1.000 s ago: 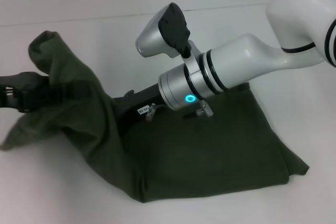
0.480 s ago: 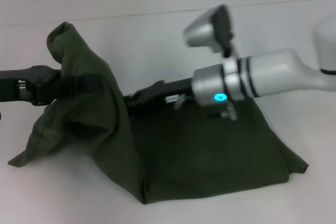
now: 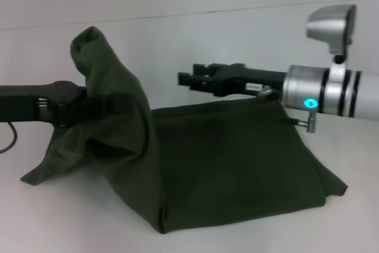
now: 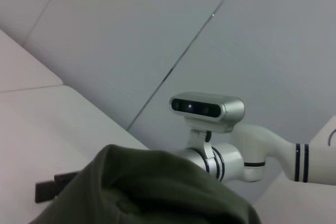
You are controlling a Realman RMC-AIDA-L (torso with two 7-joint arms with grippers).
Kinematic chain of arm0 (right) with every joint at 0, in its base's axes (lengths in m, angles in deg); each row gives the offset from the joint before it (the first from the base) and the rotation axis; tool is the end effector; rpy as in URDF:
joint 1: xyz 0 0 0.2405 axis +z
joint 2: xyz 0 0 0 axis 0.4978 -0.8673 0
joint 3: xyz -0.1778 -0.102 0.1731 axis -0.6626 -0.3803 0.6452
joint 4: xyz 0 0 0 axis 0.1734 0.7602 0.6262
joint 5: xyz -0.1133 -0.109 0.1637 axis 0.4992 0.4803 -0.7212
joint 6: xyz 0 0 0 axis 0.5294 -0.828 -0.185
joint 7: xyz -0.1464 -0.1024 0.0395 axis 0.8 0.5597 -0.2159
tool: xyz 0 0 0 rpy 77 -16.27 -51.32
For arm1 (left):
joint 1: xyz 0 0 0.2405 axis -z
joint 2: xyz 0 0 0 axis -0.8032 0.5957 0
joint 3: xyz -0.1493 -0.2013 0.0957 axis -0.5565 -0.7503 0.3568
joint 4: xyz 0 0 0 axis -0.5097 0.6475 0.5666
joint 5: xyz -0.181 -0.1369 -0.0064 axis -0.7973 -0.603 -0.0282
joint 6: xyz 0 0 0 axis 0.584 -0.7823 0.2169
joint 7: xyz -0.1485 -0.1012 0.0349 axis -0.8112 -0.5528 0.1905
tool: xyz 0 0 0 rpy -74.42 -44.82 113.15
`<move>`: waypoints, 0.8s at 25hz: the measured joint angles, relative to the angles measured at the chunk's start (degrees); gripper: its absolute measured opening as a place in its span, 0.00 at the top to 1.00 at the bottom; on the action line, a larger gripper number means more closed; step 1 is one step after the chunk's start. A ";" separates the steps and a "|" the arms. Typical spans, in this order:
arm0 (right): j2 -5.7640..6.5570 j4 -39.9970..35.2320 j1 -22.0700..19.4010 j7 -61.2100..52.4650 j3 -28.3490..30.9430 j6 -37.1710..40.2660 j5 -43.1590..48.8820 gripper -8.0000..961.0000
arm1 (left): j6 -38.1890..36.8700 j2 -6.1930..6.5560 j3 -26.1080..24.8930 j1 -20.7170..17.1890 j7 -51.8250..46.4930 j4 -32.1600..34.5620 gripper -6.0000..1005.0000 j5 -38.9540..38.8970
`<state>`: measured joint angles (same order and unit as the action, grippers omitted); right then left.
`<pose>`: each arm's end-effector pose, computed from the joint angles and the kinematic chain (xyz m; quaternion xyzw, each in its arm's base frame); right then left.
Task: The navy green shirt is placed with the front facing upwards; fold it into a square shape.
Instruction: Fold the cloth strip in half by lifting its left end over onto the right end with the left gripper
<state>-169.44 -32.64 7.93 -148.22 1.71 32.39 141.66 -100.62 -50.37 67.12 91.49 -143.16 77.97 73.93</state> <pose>0.2381 0.4125 -0.0971 -0.8702 0.3614 0.2917 0.1642 -0.1941 0.3505 0.0132 0.9066 0.3235 0.2660 0.0513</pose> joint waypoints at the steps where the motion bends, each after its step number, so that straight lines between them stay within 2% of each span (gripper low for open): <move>1: 0.06 -0.63 -0.78 -0.07 0.07 0.09 -0.42 0.45 | 0.01 -0.25 0.18 0.19 -0.06 0.00 0.95 -0.01; 7: 0.76 -2.85 -3.94 -0.29 2.60 3.46 -1.37 0.35 | 1.14 -2.30 2.60 1.35 -0.27 -0.11 0.95 -0.05; 9: 1.29 -4.45 -5.92 -0.50 4.84 6.72 -1.42 0.35 | 2.60 -3.67 3.81 1.95 -0.27 -0.63 0.95 -0.06; 16: 2.38 -9.50 -11.10 -2.66 8.98 12.11 -1.44 0.36 | 5.69 -4.55 5.32 3.72 0.26 -5.53 0.95 -0.67; 20: 3.83 -10.18 -13.06 -3.10 10.98 14.10 -1.32 0.36 | 8.21 -4.62 8.60 4.04 0.76 -8.00 0.95 -4.65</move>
<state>-165.61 -42.82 -5.13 -151.33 12.68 46.49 140.34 -92.42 -55.00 75.72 95.53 -142.41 69.97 69.28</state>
